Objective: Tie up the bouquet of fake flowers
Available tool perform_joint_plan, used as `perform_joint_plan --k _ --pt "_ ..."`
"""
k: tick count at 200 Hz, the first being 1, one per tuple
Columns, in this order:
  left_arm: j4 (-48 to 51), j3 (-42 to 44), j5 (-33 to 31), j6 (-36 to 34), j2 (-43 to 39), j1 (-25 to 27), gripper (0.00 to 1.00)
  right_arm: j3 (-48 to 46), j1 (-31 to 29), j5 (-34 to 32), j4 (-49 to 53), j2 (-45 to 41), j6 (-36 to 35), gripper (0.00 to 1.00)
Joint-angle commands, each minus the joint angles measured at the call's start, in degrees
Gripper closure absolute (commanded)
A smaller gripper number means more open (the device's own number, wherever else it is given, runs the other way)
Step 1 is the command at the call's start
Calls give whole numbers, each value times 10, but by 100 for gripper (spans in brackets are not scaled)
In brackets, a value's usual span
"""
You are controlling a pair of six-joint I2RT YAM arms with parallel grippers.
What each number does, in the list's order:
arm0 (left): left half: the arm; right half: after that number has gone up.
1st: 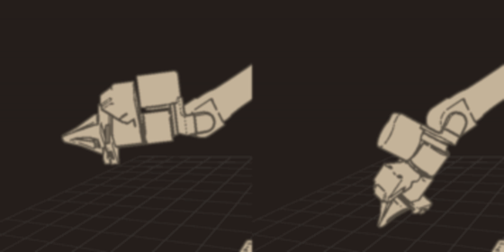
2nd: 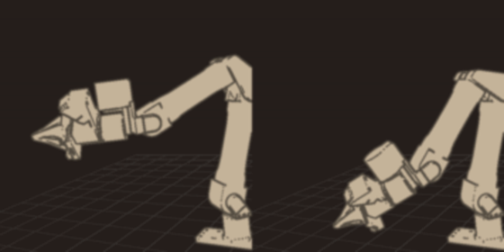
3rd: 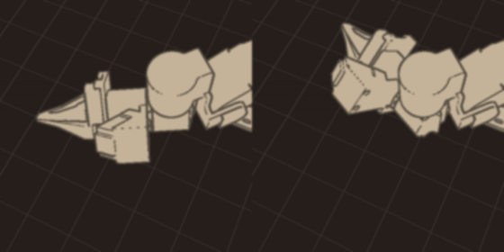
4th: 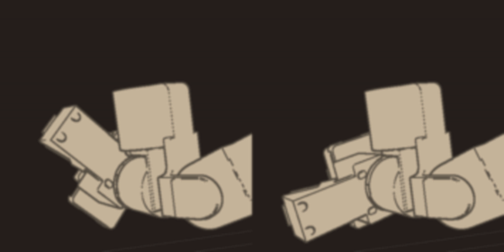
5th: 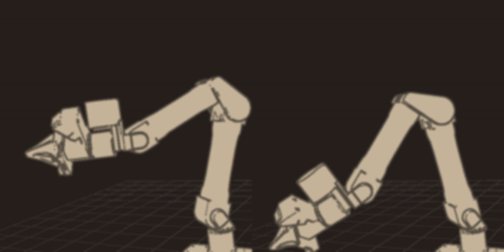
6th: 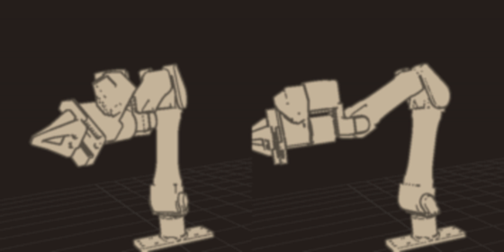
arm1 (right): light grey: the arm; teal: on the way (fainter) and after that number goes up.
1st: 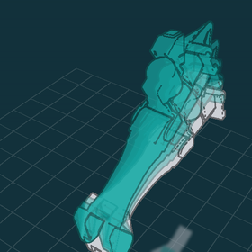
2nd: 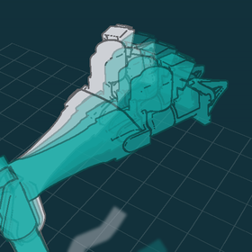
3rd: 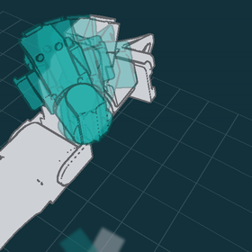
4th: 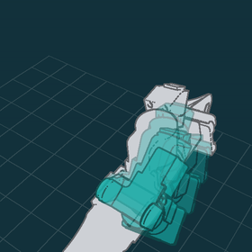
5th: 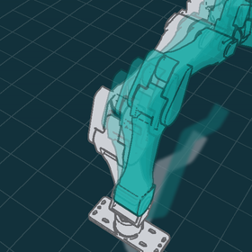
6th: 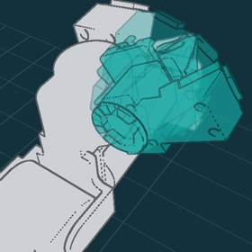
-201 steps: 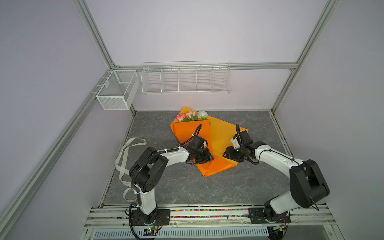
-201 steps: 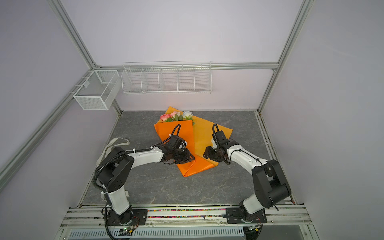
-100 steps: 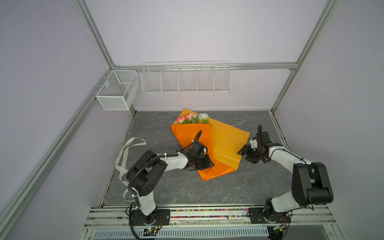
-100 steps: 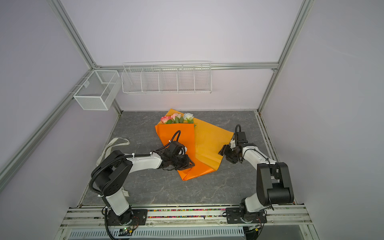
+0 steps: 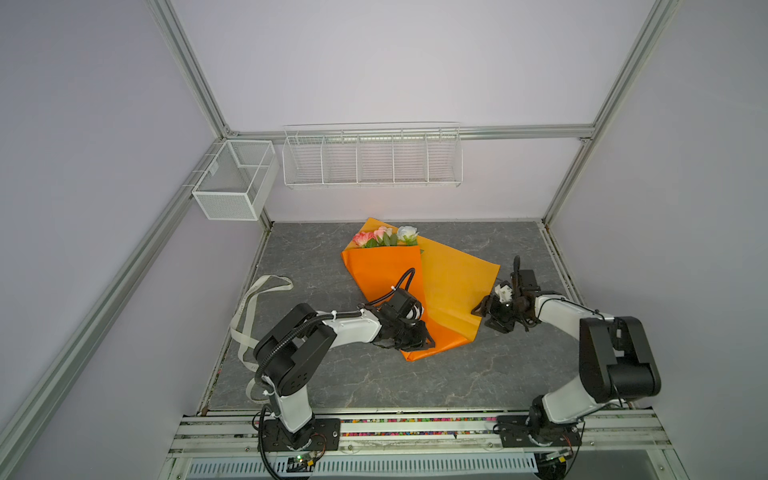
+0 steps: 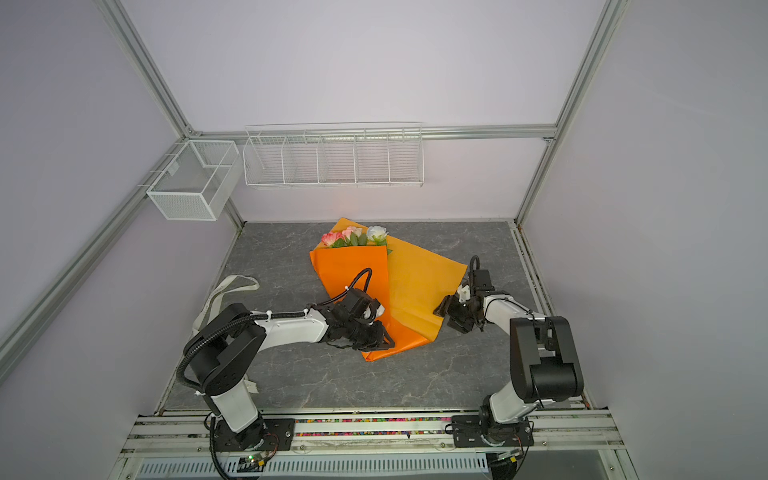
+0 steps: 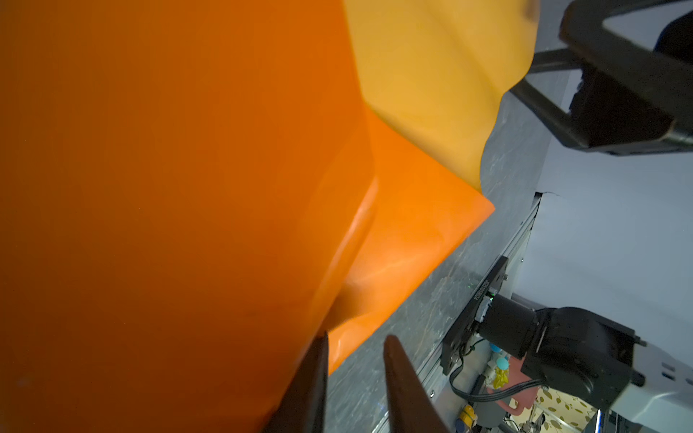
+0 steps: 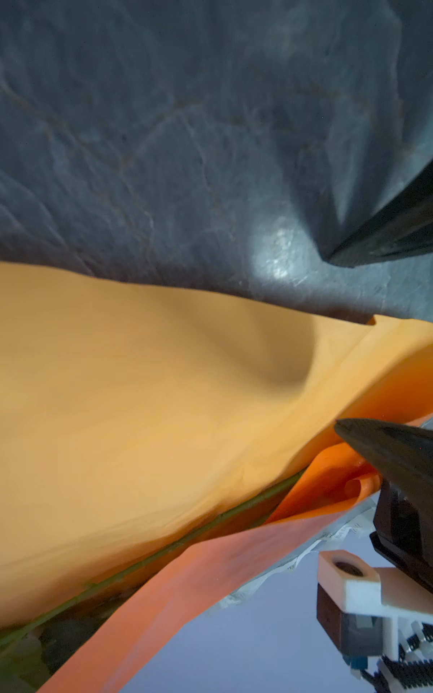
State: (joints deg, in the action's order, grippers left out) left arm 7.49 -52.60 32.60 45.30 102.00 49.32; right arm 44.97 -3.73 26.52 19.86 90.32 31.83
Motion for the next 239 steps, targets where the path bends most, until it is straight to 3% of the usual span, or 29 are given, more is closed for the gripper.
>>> perform_joint_plan --k 1,43,93,114,168,201,239 --pt "55 -28 -10 -44 26 4 73 -7 2 24 -28 15 -14 33" --pt "57 -28 -20 -51 51 4 74 -13 4 29 -77 50 -23 36" --pt "74 -35 -18 -67 42 4 74 -41 25 95 -207 65 16 38" --pt "74 -42 -17 -67 40 3 74 -35 27 121 -248 89 16 45" --pt "58 -46 -29 -49 7 4 70 -32 28 131 -301 84 28 81" --pt "-6 -40 11 -25 11 4 69 -26 25 130 -289 52 25 88" --pt "-5 -60 21 -23 41 4 72 -2 3 133 -251 34 9 92"
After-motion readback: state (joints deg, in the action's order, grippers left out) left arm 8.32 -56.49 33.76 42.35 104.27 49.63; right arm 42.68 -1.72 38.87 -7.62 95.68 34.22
